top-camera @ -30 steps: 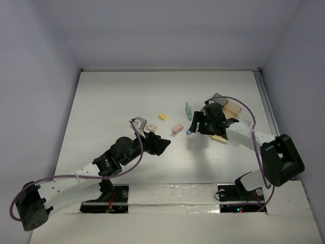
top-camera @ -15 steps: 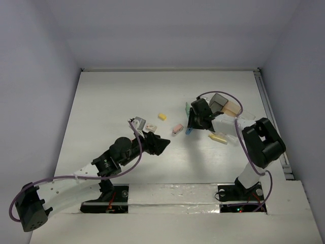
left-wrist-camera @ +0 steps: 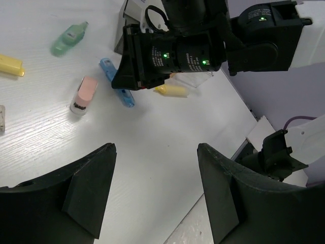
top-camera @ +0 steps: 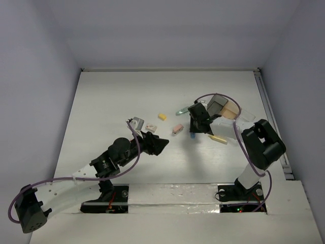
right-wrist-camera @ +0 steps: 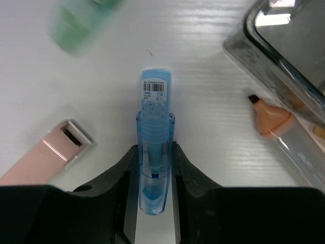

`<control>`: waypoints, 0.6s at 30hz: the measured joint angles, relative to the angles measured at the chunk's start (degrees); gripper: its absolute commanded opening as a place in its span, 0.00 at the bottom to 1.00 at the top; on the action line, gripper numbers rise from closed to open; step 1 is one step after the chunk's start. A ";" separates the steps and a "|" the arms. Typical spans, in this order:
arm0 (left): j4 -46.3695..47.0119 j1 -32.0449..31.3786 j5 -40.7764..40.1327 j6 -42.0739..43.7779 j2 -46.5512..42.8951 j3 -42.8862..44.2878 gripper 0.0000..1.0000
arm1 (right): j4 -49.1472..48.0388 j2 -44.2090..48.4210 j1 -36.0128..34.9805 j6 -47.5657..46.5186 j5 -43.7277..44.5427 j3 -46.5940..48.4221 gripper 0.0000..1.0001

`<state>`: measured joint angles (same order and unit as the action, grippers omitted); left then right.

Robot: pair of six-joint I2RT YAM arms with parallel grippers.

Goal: Sort the stationery into containers
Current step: Pick up the pen from the center of the board.

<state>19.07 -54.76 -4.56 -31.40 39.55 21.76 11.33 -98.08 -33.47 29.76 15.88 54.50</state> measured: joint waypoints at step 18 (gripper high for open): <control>-1.16 13.40 14.82 -9.53 9.01 4.70 0.57 | 4.33 32.81 -2.75 -12.15 -25.68 -9.35 0.14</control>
<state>17.91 -41.36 10.26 -40.93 48.56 26.46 15.66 -65.28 -36.23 17.61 -9.80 45.15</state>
